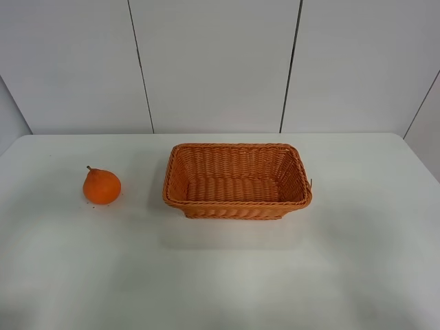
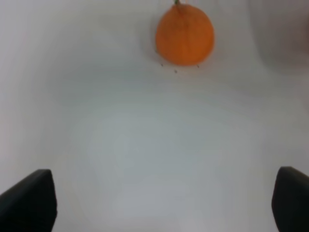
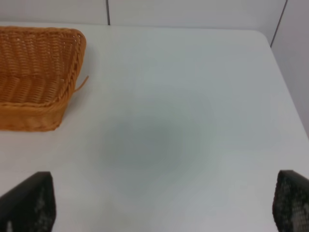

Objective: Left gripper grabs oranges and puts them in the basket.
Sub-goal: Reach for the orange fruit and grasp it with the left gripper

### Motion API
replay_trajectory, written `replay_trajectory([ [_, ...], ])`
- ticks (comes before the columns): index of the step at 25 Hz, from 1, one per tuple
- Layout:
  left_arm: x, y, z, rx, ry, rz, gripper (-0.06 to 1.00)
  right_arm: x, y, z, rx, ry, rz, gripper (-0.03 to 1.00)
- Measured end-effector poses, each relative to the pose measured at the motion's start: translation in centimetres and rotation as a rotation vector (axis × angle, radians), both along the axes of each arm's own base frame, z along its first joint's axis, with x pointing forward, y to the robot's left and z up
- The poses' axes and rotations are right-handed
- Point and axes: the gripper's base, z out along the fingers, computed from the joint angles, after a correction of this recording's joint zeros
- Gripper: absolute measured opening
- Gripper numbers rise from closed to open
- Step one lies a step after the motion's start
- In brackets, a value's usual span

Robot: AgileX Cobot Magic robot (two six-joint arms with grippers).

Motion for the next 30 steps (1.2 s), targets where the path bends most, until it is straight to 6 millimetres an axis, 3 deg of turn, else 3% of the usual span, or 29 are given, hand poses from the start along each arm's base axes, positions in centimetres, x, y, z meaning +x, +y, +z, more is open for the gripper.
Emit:
replay_trajectory([
  [8,10.7,-0.1,-0.5,-0.007,0.113,-0.007,0.99,0.0,0.0,0.0,0.0,0.0,0.0,0.69],
  [17,21.2,-0.4,-6.1,-0.059,0.268,-0.001,1.0,0.0,0.0,0.0,0.0,0.0,0.0,0.69],
  [25,26.3,-0.4,-11.6,-0.053,0.364,-0.009,1.0,0.0,0.0,0.0,0.0,0.0,0.0,0.69],
  [30,28.0,-0.5,-12.7,-0.061,0.371,-0.006,1.0,0.0,0.0,0.0,0.0,0.0,0.0,0.69],
])
